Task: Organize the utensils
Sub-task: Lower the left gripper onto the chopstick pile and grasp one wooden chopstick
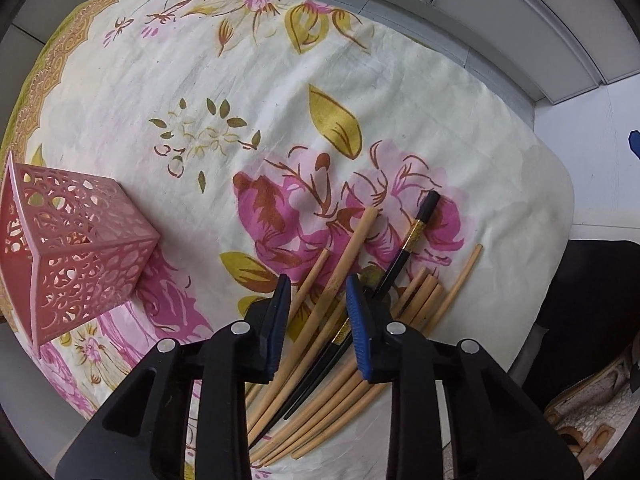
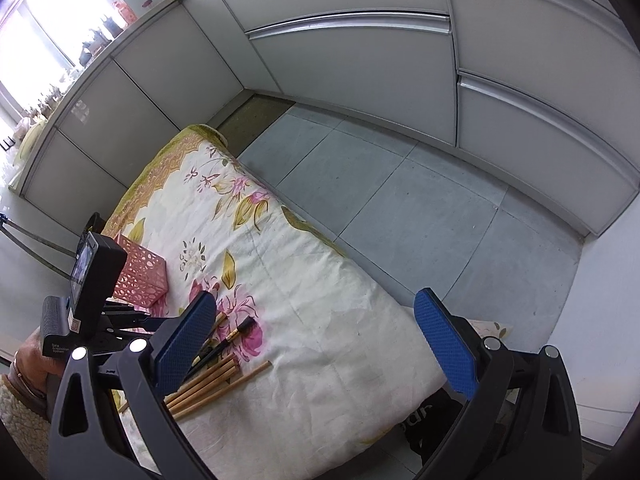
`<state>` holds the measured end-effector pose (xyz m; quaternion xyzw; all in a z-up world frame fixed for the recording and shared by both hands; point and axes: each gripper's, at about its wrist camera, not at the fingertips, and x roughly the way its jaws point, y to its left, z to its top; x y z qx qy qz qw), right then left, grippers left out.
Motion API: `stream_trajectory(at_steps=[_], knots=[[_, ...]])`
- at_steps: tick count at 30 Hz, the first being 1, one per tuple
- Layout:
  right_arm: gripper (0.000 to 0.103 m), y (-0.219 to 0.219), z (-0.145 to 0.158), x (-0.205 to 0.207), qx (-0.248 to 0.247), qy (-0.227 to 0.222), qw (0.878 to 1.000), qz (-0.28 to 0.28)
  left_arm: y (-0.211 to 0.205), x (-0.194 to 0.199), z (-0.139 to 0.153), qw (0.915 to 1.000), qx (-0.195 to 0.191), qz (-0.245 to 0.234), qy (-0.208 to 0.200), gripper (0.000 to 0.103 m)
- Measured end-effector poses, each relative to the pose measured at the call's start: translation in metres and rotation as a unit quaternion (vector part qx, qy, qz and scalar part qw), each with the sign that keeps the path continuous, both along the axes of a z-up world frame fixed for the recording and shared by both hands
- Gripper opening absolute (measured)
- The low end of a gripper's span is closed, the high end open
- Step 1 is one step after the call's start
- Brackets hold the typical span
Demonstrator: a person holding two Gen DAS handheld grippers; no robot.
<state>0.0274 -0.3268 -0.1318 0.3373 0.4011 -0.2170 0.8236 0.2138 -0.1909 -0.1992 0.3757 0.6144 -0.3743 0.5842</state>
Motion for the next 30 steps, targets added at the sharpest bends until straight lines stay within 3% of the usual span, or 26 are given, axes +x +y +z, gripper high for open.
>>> stream_trajectory(at_steps=[6, 12, 15, 18, 23, 30], knots=[[0.096, 0.001, -0.002, 0.001, 0.001, 0.002, 1.0, 0.002, -0.003, 0.004, -0.024, 0.9998, 0.013, -0.014, -0.007, 0.028], [0.096, 0.002, -0.003, 0.002, 0.001, 0.004, 1.0, 0.006, 0.007, 0.012, -0.018, 0.9999, -0.008, 0.001, -0.013, 0.028], [0.096, 0.003, -0.003, 0.002, -0.001, 0.005, 1.0, 0.008, 0.012, 0.019, -0.021, 0.9999, 0.001, 0.0, -0.014, 0.028], [0.096, 0.004, -0.004, 0.003, 0.0, 0.006, 1.0, 0.007, 0.019, 0.024, -0.031, 0.9997, 0.018, -0.006, -0.017, 0.025], [0.096, 0.005, -0.006, 0.004, 0.0, 0.009, 1.0, 0.008, 0.021, 0.016, -0.035, 0.9995, 0.011, -0.027, -0.011, 0.012], [0.096, 0.005, -0.008, 0.004, 0.005, 0.011, 1.0, 0.005, 0.017, 0.017, -0.035, 0.9999, 0.001, -0.013, -0.005, 0.01]])
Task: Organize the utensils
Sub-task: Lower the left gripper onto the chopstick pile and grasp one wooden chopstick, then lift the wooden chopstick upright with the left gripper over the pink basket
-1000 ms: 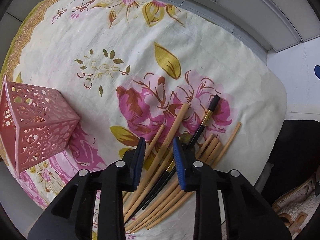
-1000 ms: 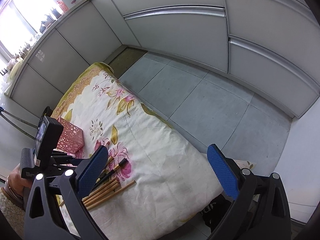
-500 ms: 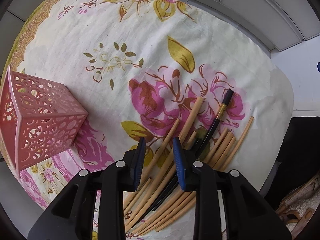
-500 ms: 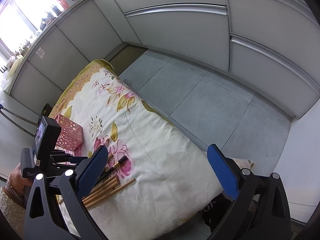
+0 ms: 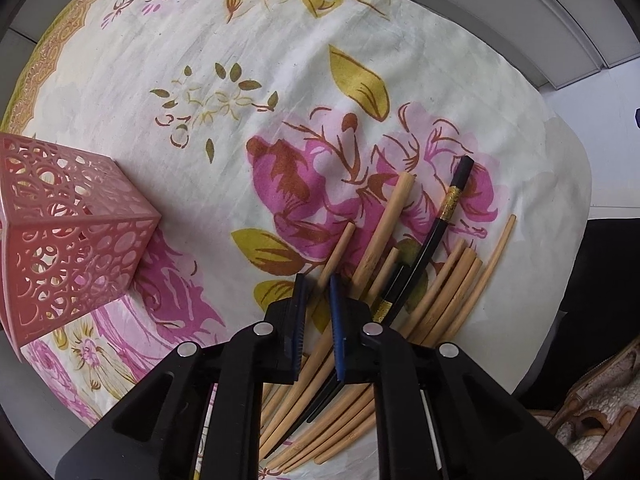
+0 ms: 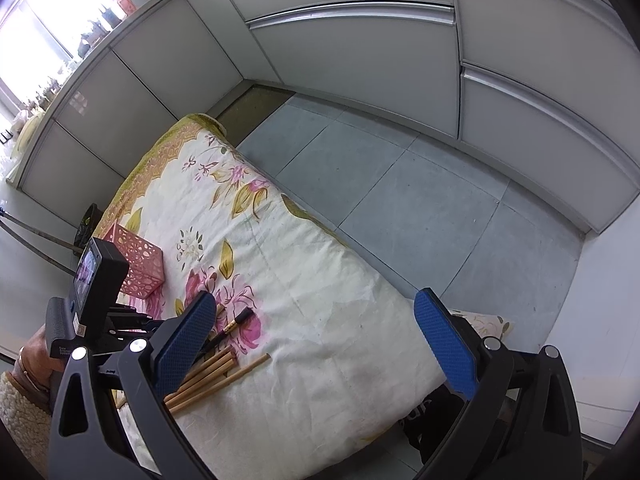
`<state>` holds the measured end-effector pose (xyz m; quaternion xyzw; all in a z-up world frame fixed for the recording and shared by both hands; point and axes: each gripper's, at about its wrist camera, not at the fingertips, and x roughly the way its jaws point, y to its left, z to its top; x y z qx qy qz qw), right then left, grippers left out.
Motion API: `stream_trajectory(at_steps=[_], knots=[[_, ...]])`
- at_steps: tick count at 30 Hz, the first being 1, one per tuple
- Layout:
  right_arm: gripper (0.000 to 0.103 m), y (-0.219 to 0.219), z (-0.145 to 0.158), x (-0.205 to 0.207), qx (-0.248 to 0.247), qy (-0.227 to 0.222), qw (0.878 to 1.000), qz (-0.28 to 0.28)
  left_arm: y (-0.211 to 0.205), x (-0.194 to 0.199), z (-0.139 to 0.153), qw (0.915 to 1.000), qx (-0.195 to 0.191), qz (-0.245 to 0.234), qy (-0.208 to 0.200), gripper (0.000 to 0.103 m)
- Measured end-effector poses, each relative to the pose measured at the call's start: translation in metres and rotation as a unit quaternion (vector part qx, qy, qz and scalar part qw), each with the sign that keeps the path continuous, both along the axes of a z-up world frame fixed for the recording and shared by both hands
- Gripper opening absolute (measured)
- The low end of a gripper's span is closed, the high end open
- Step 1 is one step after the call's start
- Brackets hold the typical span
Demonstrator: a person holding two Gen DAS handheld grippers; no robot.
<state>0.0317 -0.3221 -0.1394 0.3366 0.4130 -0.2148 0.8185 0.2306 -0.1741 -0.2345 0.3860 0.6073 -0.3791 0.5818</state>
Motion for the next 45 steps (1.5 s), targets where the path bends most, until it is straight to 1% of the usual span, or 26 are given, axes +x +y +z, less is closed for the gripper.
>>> stream_trajectory(at_steps=[3, 5, 7, 9, 10, 11, 12, 14, 15, 18, 20, 23, 28, 31, 32, 33, 35, 37, 39, 41, 45], knots=[[0.096, 0.001, 0.0, 0.0, 0.0, 0.0, 1.0, -0.001, 0.005, -0.015, 0.006, 0.9988, -0.016, 0.006, -0.045, 0.009], [0.096, 0.003, 0.0, 0.0, -0.007, 0.003, 1.0, 0.001, 0.011, -0.021, 0.018, 0.9957, -0.049, 0.023, -0.075, 0.004], [0.096, 0.005, 0.001, 0.001, -0.013, 0.004, 1.0, 0.002, 0.021, -0.029, 0.037, 0.9888, -0.085, 0.048, -0.112, 0.004], [0.096, 0.007, 0.002, 0.001, -0.017, 0.004, 1.0, 0.003, 0.034, -0.036, 0.058, 0.9778, -0.115, 0.064, -0.163, 0.004], [0.096, 0.009, 0.002, 0.002, -0.02, 0.004, 1.0, 0.003, 0.042, -0.038, 0.072, 0.9721, -0.129, 0.08, -0.18, 0.004], [0.096, 0.011, 0.002, 0.002, -0.024, 0.005, 1.0, 0.004, 0.05, -0.041, 0.085, 0.9649, -0.143, 0.092, -0.2, 0.004], [0.096, 0.013, 0.003, 0.002, -0.029, 0.006, 1.0, 0.006, 0.058, -0.045, 0.101, 0.955, -0.156, 0.106, -0.229, 0.004], [0.096, 0.018, 0.004, 0.003, -0.042, 0.007, 0.999, 0.009, 0.077, -0.052, 0.125, 0.9368, -0.189, 0.136, -0.261, 0.004], [0.096, 0.021, 0.005, 0.003, -0.049, 0.008, 0.999, 0.011, 0.083, -0.055, 0.144, 0.928, -0.202, 0.153, -0.273, 0.004], [0.096, 0.028, 0.005, 0.004, -0.061, 0.01, 0.998, 0.017, 0.1, -0.061, 0.177, 0.8999, -0.241, 0.192, -0.309, 0.004], [0.096, 0.032, 0.005, 0.005, -0.065, 0.011, 0.998, 0.022, 0.109, -0.067, 0.199, 0.8808, -0.267, 0.217, -0.326, 0.004], [0.096, 0.038, 0.008, 0.003, -0.072, -0.002, 0.997, 0.028, 0.119, -0.077, 0.232, 0.8494, -0.3, 0.242, -0.361, 0.004], [0.096, 0.051, 0.023, 0.0, -0.122, -0.029, 0.991, 0.037, 0.123, -0.078, 0.276, 0.8026, -0.346, 0.272, -0.403, 0.004], [0.096, 0.061, 0.034, 0.0, -0.165, -0.039, 0.985, 0.045, 0.123, -0.07, 0.294, 0.7799, -0.368, 0.294, -0.412, 0.004], [0.096, 0.064, 0.037, -0.001, -0.174, -0.042, 0.983, 0.049, 0.123, -0.066, 0.298, 0.7707, -0.375, 0.302, -0.418, 0.004], [0.096, 0.067, 0.04, -0.001, -0.18, -0.045, 0.981, 0.053, 0.123, -0.062, 0.302, 0.765, -0.38, 0.309, -0.418, 0.004], [0.096, 0.071, 0.045, -0.001, -0.187, -0.051, 0.979, 0.061, 0.124, -0.052, 0.308, 0.7489, -0.392, 0.327, -0.423, 0.004], [0.096, 0.076, 0.05, -0.002, -0.192, -0.059, 0.977, 0.068, 0.123, -0.041, 0.31, 0.7363, -0.404, 0.343, -0.421, 0.004], [0.096, 0.08, 0.052, -0.001, -0.2, -0.063, 0.975, 0.074, 0.121, -0.029, 0.308, 0.7269, -0.413, 0.357, -0.417, 0.004], [0.096, 0.083, 0.051, 0.0, -0.211, -0.062, 0.972, 0.077, 0.116, -0.017, 0.304, 0.7222, -0.414, 0.367, -0.415, 0.004], [0.096, 0.085, 0.05, 0.005, -0.205, -0.06, 0.973, 0.09, 0.109, -0.005, 0.293, 0.7177, -0.413, 0.375, -0.416, 0.004]])
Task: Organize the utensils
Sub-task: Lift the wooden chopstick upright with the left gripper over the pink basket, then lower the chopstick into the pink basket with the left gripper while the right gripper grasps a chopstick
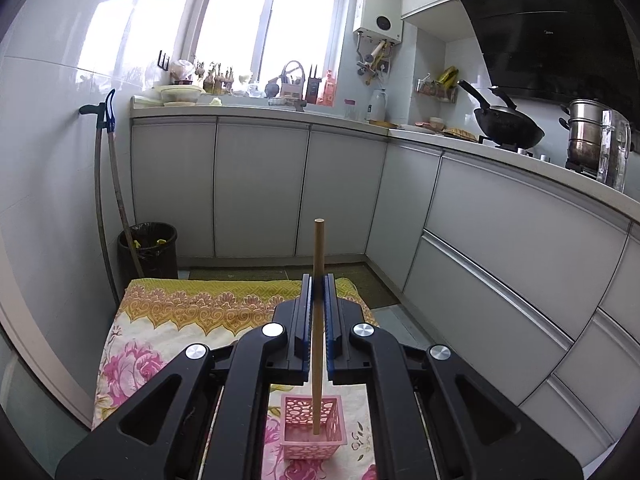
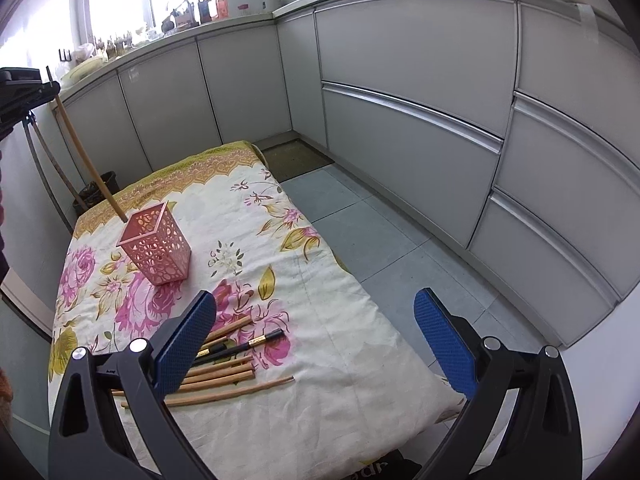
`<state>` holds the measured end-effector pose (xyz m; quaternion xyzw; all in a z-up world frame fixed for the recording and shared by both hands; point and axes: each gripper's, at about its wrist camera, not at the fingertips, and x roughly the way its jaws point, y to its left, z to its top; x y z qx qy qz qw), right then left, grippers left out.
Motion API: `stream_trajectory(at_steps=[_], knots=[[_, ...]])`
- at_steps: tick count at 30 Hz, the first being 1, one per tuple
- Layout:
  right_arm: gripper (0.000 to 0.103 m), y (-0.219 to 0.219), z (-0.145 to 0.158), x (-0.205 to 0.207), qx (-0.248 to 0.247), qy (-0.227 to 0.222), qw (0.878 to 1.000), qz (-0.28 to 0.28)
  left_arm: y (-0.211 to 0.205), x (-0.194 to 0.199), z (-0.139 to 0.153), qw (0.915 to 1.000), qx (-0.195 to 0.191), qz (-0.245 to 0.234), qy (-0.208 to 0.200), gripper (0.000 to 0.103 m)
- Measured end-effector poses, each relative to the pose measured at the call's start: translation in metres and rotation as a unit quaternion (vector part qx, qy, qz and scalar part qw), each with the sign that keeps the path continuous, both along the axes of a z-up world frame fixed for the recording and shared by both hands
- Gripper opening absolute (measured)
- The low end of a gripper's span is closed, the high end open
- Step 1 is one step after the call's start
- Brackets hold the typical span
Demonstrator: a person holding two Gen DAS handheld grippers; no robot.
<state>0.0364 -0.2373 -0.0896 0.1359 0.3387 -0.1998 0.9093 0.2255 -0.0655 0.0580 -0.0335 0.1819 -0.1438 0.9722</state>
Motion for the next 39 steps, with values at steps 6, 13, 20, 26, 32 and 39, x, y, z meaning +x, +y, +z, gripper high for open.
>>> stream_trajectory(at_steps=[6, 13, 20, 26, 32, 39], knots=[[0.096, 0.002, -0.001, 0.004, -0.003, 0.002, 1.0, 0.001, -0.007, 0.016, -0.013, 0.9999, 0.006, 0.004, 0.007, 0.004], [0.096, -0.008, -0.004, 0.009, 0.067, 0.002, 0.998, 0.021, -0.002, 0.006, -0.009, 0.9998, -0.001, 0.005, -0.02, 0.004], [0.094, -0.045, -0.073, 0.028, 0.437, 0.102, 0.893, -0.038, 0.007, -0.017, 0.026, 0.9979, -0.001, -0.02, -0.061, 0.004], [0.031, -0.033, -0.15, 0.046, 0.588, 0.245, 0.76, -0.125, 0.023, -0.03, 0.04, 0.9963, -0.017, -0.04, -0.075, 0.004], [0.029, -0.028, -0.157, 0.058, 0.544, 0.288, 0.761, -0.204, 0.041, -0.034, 0.04, 0.9946, -0.03, -0.056, -0.082, 0.004], [0.021, -0.012, -0.153, 0.094, 0.476, 0.348, 0.779, -0.213, 0.07, -0.026, 0.035, 0.9943, -0.055, -0.058, -0.071, 0.004]])
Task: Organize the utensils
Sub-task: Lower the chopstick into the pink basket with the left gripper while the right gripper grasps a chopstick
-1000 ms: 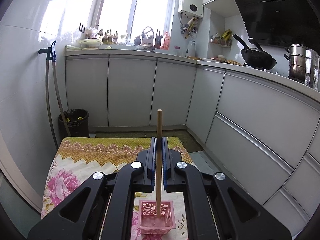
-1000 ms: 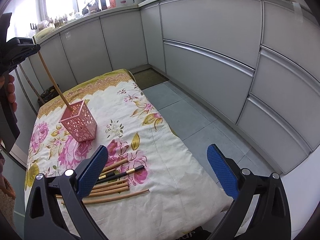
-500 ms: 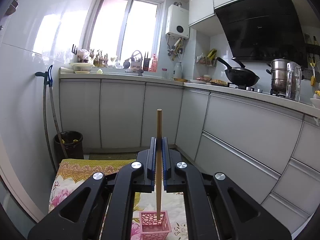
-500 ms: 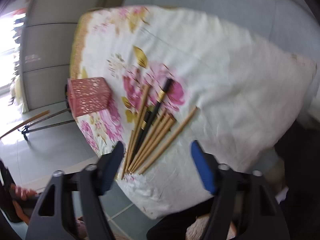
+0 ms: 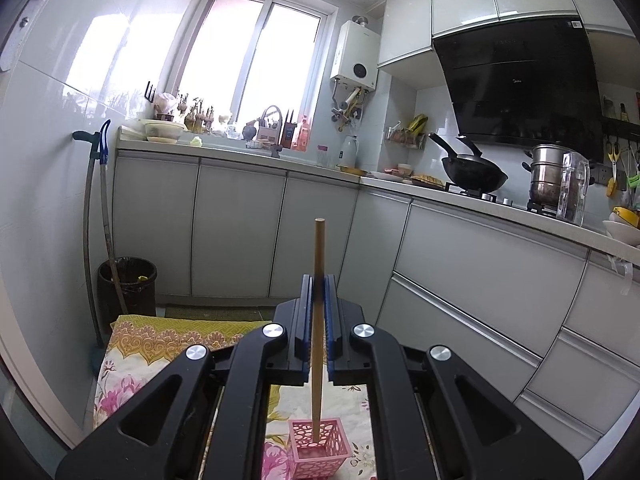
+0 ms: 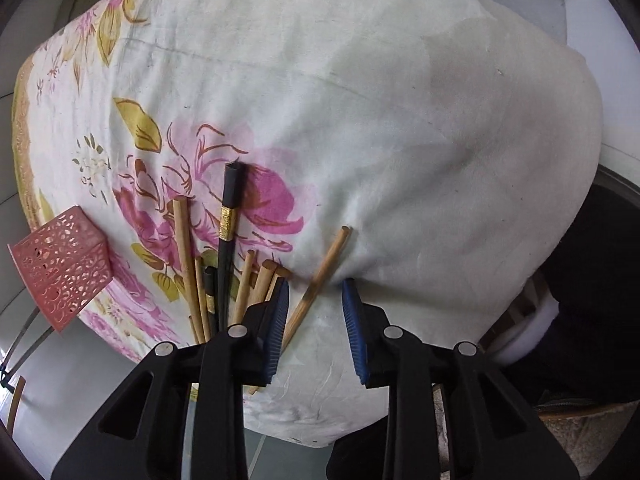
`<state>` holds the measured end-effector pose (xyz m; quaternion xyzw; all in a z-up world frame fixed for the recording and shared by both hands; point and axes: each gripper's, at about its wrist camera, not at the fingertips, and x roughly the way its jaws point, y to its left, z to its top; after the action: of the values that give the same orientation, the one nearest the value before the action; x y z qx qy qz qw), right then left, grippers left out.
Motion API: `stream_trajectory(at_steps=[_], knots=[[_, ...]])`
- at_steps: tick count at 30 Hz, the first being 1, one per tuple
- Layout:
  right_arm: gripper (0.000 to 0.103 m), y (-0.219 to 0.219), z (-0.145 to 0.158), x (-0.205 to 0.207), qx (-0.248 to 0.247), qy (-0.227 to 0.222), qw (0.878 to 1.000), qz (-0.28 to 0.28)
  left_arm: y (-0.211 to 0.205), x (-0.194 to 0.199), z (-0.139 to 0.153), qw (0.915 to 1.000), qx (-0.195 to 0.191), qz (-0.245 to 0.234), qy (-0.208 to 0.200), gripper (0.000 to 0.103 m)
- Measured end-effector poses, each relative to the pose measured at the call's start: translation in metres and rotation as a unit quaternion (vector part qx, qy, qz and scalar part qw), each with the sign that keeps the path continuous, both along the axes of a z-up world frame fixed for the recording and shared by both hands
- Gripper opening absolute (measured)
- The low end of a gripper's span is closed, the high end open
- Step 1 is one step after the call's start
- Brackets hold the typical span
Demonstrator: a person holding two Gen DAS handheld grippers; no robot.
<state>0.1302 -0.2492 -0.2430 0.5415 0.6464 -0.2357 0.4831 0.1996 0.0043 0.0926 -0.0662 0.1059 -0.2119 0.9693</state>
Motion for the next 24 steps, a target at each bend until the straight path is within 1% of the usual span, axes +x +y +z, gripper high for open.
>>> stream_trajectory(at_steps=[1, 4, 8, 10, 14, 15, 17, 18, 20, 22, 23, 24], knots=[[0.0, 0.006, 0.002, 0.008, -0.006, -0.007, 1.0, 0.026, 0.003, 0.001, -0.001, 1.0, 0.0, 0.0, 0.002, 0.004], [0.0, 0.014, 0.006, 0.012, -0.03, -0.009, 0.998, 0.046, 0.01, 0.001, -0.006, 1.0, 0.002, 0.002, 0.006, 0.004], [0.0, 0.016, 0.01, 0.003, -0.041, -0.041, 0.997, 0.043, 0.015, -0.003, -0.009, 0.9999, -0.002, 0.005, 0.013, 0.004], [0.0, 0.01, 0.012, -0.008, -0.035, -0.064, 0.996, 0.041, 0.015, -0.005, -0.008, 0.9999, 0.002, 0.006, 0.015, 0.004], [0.0, -0.006, 0.033, -0.025, -0.028, -0.1, 0.994, 0.039, 0.01, -0.011, -0.005, 0.9998, 0.009, 0.01, 0.015, 0.004], [0.0, -0.008, 0.034, -0.028, -0.023, -0.099, 0.994, 0.032, 0.007, -0.012, -0.004, 0.9998, 0.01, 0.01, 0.015, 0.004], [0.001, -0.008, 0.023, -0.028, 0.004, -0.091, 0.996, 0.022, 0.003, -0.013, -0.002, 0.9998, 0.009, 0.01, 0.015, 0.004], [0.001, -0.008, 0.017, -0.029, 0.015, -0.088, 0.996, 0.008, 0.001, -0.015, -0.002, 0.9998, 0.009, 0.01, 0.016, 0.004], [0.01, -0.01, 0.01, -0.029, 0.027, -0.089, 0.996, -0.014, -0.002, -0.016, -0.002, 0.9998, 0.013, 0.009, 0.014, 0.004], [0.038, -0.016, 0.011, -0.029, 0.016, -0.085, 0.996, -0.03, -0.003, -0.017, -0.002, 0.9997, 0.017, 0.007, 0.013, 0.004], [0.045, -0.019, 0.012, -0.029, 0.01, -0.079, 0.996, -0.035, -0.002, -0.016, -0.003, 0.9998, 0.017, 0.006, 0.012, 0.004], [0.047, -0.021, 0.012, -0.027, 0.005, -0.074, 0.997, -0.032, -0.001, -0.015, -0.003, 0.9998, 0.014, 0.005, 0.012, 0.004]])
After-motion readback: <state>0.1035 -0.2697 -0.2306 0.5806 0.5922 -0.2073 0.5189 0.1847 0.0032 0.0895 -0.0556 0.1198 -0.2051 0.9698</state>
